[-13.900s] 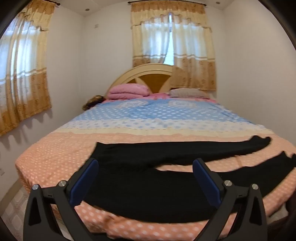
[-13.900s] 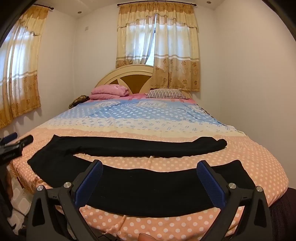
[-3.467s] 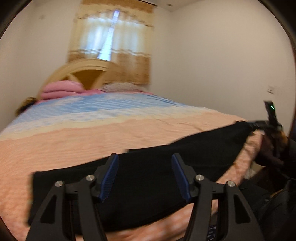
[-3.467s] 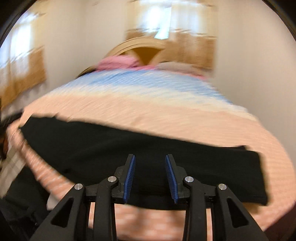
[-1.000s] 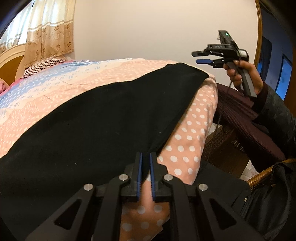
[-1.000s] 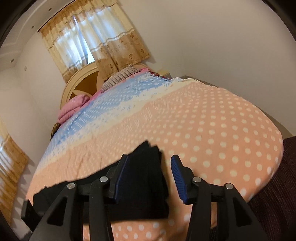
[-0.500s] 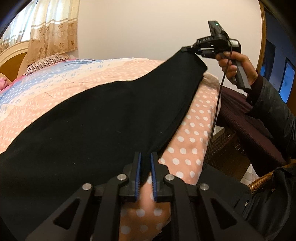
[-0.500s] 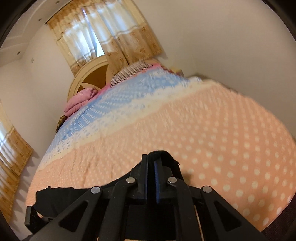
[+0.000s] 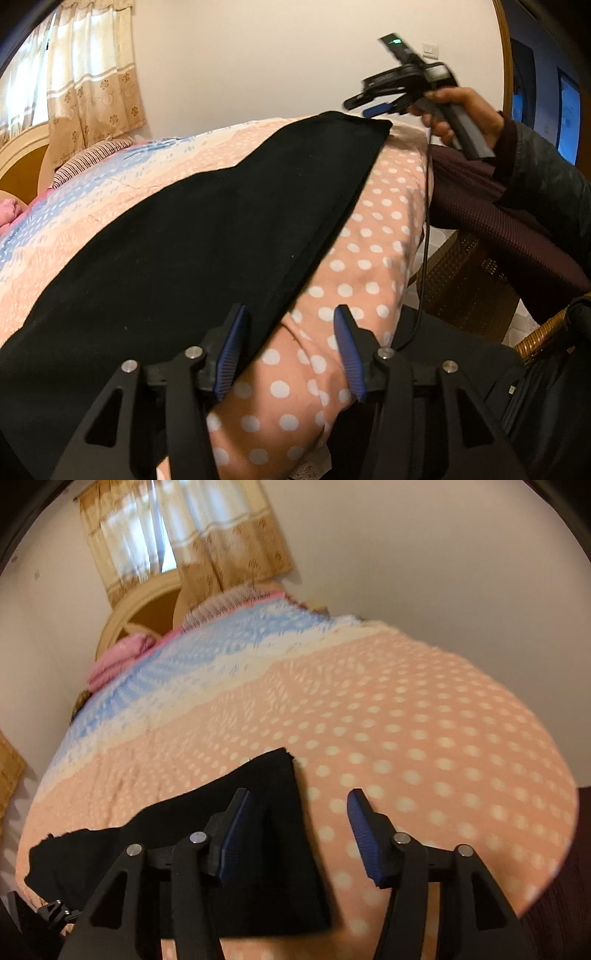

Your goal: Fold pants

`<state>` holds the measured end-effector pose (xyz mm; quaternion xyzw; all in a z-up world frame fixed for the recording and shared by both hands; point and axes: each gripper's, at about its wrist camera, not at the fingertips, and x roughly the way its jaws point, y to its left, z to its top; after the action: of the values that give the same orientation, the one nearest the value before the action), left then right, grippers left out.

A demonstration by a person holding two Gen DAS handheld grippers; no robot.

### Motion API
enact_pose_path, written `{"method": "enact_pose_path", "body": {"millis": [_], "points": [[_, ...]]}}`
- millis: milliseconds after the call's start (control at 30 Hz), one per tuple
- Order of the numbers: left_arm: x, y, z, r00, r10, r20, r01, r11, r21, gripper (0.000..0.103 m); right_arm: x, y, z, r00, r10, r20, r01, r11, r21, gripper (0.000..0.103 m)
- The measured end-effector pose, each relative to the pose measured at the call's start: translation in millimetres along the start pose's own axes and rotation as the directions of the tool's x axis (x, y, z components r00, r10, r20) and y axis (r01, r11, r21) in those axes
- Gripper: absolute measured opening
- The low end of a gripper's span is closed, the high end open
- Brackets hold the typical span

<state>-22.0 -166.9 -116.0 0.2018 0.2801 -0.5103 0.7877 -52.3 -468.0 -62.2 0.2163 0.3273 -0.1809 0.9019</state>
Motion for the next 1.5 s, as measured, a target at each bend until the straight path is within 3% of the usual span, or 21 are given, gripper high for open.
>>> {"method": "enact_pose_path", "body": {"millis": [133, 300, 367, 433, 467, 533, 633, 733, 833, 967, 1033, 1133, 1233, 1300, 1367, 1433, 1500], "points": [[-5, 9, -1, 1.000, -0.014, 0.014, 0.015, 0.999, -0.047, 0.051, -27, 20, -11, 0.997, 0.062, 0.037, -0.060, 0.997, -0.052, 0.056], [-24, 10, 2, 0.998, 0.022, 0.057, -0.019, 0.998, -0.056, 0.054, -12, 78, -42, 0.974, 0.209, -0.084, -0.222, 0.950, -0.217, 0.056], [-38, 22, -2, 0.995, 0.067, 0.077, -0.060, 0.995, -0.084, 0.061, 8, 91, -56, 0.972, 0.171, -0.161, -0.208, 0.946, -0.249, 0.056], [-47, 36, -7, 0.991, 0.104, 0.081, -0.094, 0.989, -0.117, 0.062, 22, 97, -68, 0.969, 0.127, -0.214, -0.182, 0.947, -0.263, 0.056], [-54, 49, -14, 0.988, 0.134, 0.079, -0.121, 0.981, -0.153, 0.062, 19, 101, -71, 0.977, 0.108, -0.182, -0.157, 0.946, -0.284, 0.056], [-63, 66, -23, 0.980, 0.185, 0.072, -0.168, 0.965, -0.202, 0.062, 15, 109, -71, 0.973, 0.122, -0.194, -0.175, 0.942, -0.286, 0.056], [-83, 107, -45, 0.953, 0.300, 0.040, -0.276, 0.915, -0.296, 0.062, 9, 128, -67, 0.961, 0.196, -0.196, -0.247, 0.927, -0.283, 0.056], [-97, 143, -66, 0.935, 0.354, 0.017, -0.321, 0.864, -0.388, 0.064, 14, 159, -65, 0.952, 0.224, -0.210, -0.283, 0.907, -0.312, 0.056], [-96, 155, -85, 0.938, 0.346, -0.015, -0.317, 0.842, -0.437, 0.073, 27, 211, -61, 0.927, 0.283, -0.244, -0.355, 0.874, -0.333, 0.056], [-91, 136, -96, 0.926, 0.378, -0.007, -0.353, 0.857, -0.375, 0.074, 40, 279, -57, 0.893, 0.351, -0.280, -0.437, 0.823, -0.362, 0.056], [-93, 135, -102, 0.931, 0.366, 0.015, -0.329, 0.854, -0.403, 0.078, 49, 316, -58, 0.870, 0.382, -0.311, -0.480, 0.798, -0.363, 0.056], [-101, 133, -101, 0.923, 0.383, 0.027, -0.344, 0.855, -0.388, 0.077, 65, 379, -66, 0.837, 0.405, -0.367, -0.532, 0.757, -0.378, 0.056], [-130, 141, -102, 0.900, 0.422, 0.107, -0.340, 0.836, -0.431, 0.078, 77, 423, -77, 0.799, 0.420, -0.430, -0.581, 0.723, -0.374, 0.056], [-151, 154, -108, 0.865, 0.490, 0.111, -0.397, 0.801, -0.448, 0.078, 88, 449, -84, 0.781, 0.422, -0.461, -0.600, 0.713, -0.363, 0.056], [-175, 173, -124, 0.812, 0.579, 0.076, -0.482, 0.738, -0.472, 0.078, 97, 469, -90, 0.762, 0.430, -0.484, -0.616, 0.711, -0.339, 0.056], [-194, 189, -139, 0.774, 0.631, 0.054, -0.523, 0.685, -0.508, 0.078, 107, 487, -96, 0.745, 0.436, -0.505, -0.630, 0.709, -0.318, 0.056], [-204, 203, -155, 0.756, 0.655, 0.003, -0.547, 0.634, -0.547, 0.084, 112, 498, -100, 0.735, 0.438, -0.517, -0.636, 0.709, -0.304, 0.056]]}}
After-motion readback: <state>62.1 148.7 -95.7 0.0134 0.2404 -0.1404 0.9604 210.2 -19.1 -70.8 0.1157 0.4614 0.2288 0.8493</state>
